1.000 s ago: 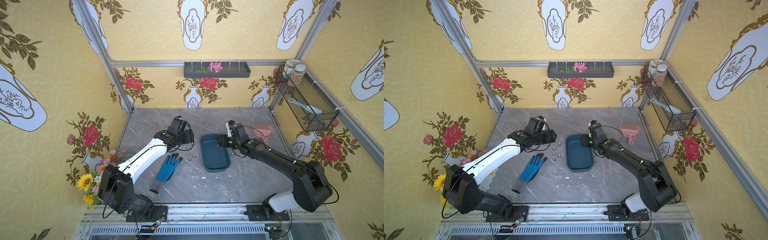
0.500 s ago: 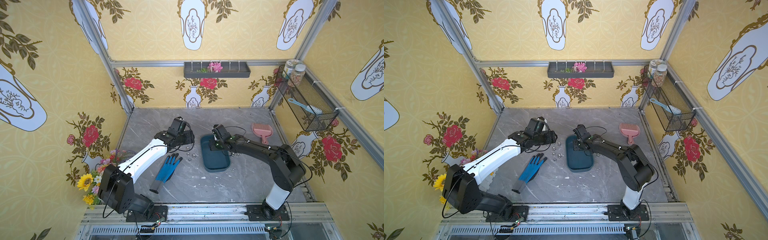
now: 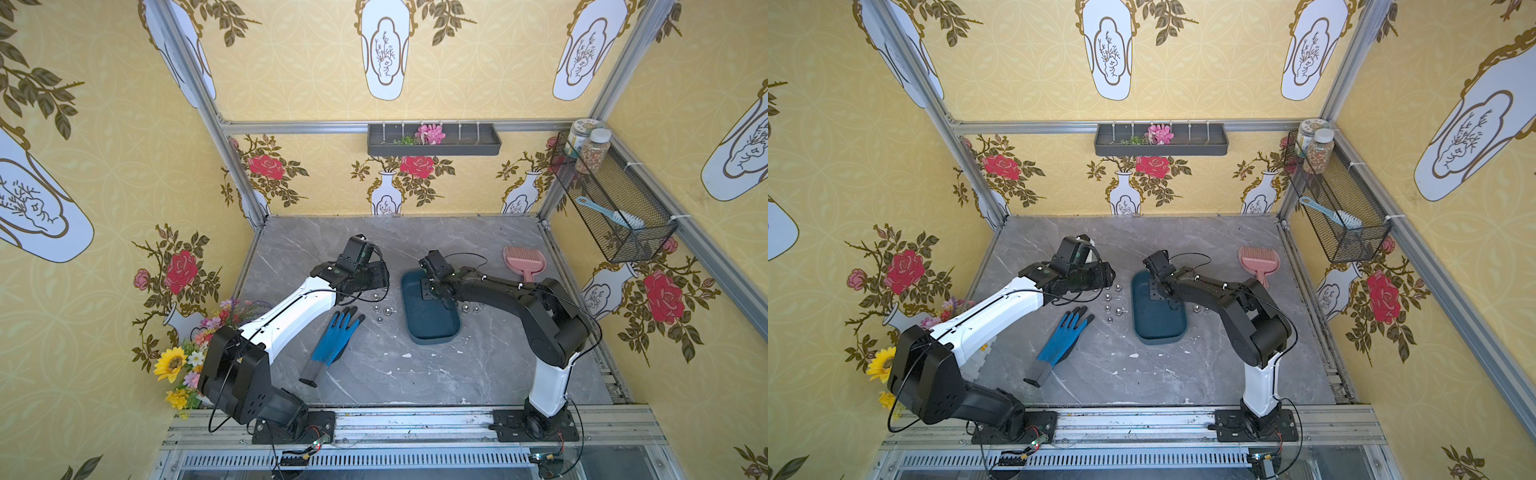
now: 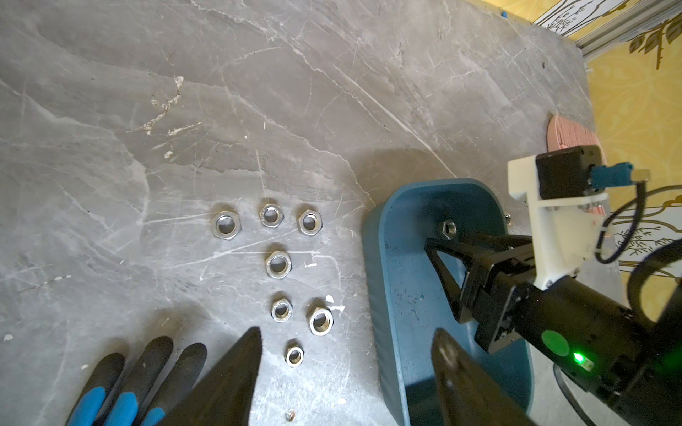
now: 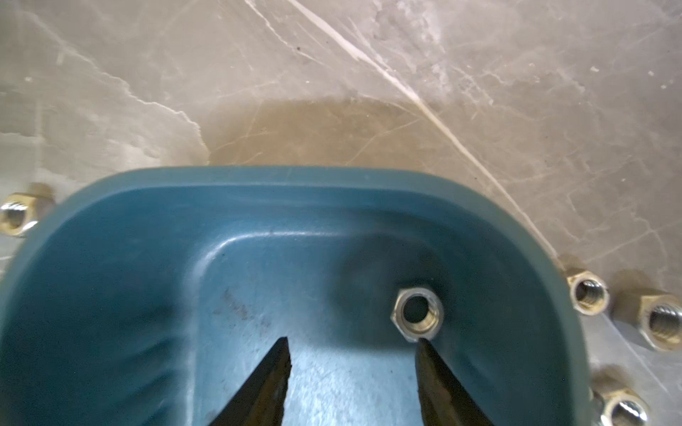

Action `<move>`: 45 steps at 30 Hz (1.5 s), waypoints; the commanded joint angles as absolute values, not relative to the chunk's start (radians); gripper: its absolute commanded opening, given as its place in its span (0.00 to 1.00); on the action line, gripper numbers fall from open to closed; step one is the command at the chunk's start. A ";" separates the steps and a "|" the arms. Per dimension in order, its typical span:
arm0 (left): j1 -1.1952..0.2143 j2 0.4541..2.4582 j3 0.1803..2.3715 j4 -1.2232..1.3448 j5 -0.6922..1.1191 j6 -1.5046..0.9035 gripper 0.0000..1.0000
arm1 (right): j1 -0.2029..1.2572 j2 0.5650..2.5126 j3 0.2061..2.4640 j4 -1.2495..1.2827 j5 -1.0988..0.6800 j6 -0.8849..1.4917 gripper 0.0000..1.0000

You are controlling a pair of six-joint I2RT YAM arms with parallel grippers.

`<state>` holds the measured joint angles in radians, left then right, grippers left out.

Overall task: Take out the wing nut from the storage box
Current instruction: Move the nut to the storage box.

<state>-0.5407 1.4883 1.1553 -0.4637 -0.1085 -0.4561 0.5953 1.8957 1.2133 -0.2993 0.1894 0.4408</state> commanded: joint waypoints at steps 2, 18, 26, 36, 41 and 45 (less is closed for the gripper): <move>-0.540 1.499 1.151 -0.450 -0.101 -0.454 0.74 | 0.595 1.915 1.231 -0.306 0.222 0.452 0.55; -0.540 1.514 1.154 -0.455 -0.104 -0.456 0.74 | 0.597 1.949 1.232 -0.273 0.057 0.440 0.55; -0.540 1.523 1.154 -0.455 -0.101 -0.455 0.74 | 0.607 1.923 1.218 -0.259 0.052 0.447 0.55; -0.540 1.528 1.154 -0.454 -0.098 -0.459 0.74 | 0.607 1.882 1.213 -0.306 0.219 0.440 0.55; -0.540 1.530 1.152 -0.454 -0.098 -0.459 0.74 | 0.610 1.904 1.233 -0.345 0.267 0.452 0.53; -0.540 1.529 1.151 -0.451 -0.097 -0.461 0.74 | 0.614 1.923 1.247 -0.368 0.297 0.465 0.50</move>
<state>-0.5407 1.5238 1.1553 -0.4637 -0.1085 -0.4564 0.6094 1.9129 1.2358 -0.3355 0.2462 0.4450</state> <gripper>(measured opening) 0.743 0.502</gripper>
